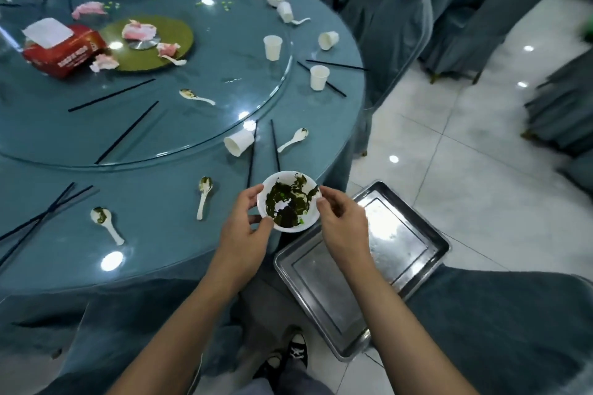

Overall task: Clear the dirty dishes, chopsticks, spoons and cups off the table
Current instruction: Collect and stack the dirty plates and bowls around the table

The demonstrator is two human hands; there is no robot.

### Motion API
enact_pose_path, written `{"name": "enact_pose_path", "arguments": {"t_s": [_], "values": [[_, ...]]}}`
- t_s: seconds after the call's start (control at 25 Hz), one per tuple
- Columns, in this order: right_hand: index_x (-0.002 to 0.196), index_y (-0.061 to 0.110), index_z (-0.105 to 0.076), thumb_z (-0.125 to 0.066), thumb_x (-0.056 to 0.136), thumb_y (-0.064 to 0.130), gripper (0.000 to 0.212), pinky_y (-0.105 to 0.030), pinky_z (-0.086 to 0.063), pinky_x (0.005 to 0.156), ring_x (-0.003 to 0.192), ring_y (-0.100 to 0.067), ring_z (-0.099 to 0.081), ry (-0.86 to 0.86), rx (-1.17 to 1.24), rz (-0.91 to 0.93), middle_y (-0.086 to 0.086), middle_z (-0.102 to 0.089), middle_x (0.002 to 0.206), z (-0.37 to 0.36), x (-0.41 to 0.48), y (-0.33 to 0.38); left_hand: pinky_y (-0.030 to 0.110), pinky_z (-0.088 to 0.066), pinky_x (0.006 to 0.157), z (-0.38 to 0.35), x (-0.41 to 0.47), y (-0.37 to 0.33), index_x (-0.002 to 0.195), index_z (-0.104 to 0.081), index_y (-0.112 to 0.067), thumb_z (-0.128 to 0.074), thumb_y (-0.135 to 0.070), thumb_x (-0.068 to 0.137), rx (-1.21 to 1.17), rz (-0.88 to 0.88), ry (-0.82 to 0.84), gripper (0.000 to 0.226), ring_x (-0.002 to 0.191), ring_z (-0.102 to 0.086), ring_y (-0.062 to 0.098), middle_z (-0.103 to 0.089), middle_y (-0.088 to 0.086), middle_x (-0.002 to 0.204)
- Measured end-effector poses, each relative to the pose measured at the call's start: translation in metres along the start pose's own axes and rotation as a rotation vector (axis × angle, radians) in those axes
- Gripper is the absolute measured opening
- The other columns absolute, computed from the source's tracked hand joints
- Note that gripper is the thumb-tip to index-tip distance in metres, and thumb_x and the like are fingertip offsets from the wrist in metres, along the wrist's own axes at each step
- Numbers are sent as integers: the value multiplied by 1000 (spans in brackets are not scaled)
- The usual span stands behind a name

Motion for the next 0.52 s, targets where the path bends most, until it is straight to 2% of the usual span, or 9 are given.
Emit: {"name": "enact_pose_path", "arguments": {"t_s": [0.08, 0.16, 0.28, 0.36, 0.44, 0.52], "values": [[123, 17, -70, -62, 99, 19, 26, 3, -42, 70, 82, 25, -58, -63, 17, -30, 25, -65, 94, 18, -11, -3, 34, -57, 94, -13, -3, -7, 117, -48, -56, -56, -7, 99, 19, -19, 66, 52, 104, -65, 5, -61, -30, 116], [123, 20, -70, -63, 99, 20, 25, 0, -44, 72, 82, 19, -60, -131, 27, -49, 24, -66, 93, 35, -25, -5, 32, -57, 93, -25, -8, -12, 117, -48, -55, -56, -7, 99, 29, -49, 126, 52, 102, -65, 1, -60, -35, 112], [123, 23, -70, -62, 98, 22, 26, -22, -55, 84, 85, 0, -66, -226, 69, -86, 14, -72, 95, 57, -48, -14, 28, -55, 92, -41, -17, -18, 128, -50, -45, -58, -9, 99, 50, -90, 217, 47, 102, -64, -5, -61, -38, 110], [124, 22, -70, -62, 98, 23, 28, -28, -57, 89, 92, -2, -67, -280, 78, -100, 14, -72, 99, 71, -62, -19, 25, -53, 92, -52, -23, -22, 131, -51, -41, -59, -9, 99, 65, -122, 266, 46, 102, -63, -8, -63, -36, 109], [126, 22, -70, -62, 98, 24, 29, -25, -57, 90, 97, 0, -67, -343, 93, -110, 16, -72, 103, 86, -76, -25, 21, -51, 91, -65, -31, -27, 128, -50, -44, -59, -9, 99, 89, -160, 319, 46, 105, -62, -7, -63, -28, 114], [126, 21, -70, -62, 99, 23, 29, -9, -52, 81, 97, 3, -66, -382, 92, -116, 16, -71, 104, 100, -88, -30, 21, -51, 91, -78, -37, -30, 124, -48, -49, -59, -10, 99, 100, -184, 364, 47, 109, -63, -2, -64, -22, 119]]}}
Point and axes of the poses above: each hand's wrist, its own x-axis towards the middle knuckle, its own z-axis out of the back of the hand, y = z × x, the point moved 7 cm from there along x, towards the middle knuckle
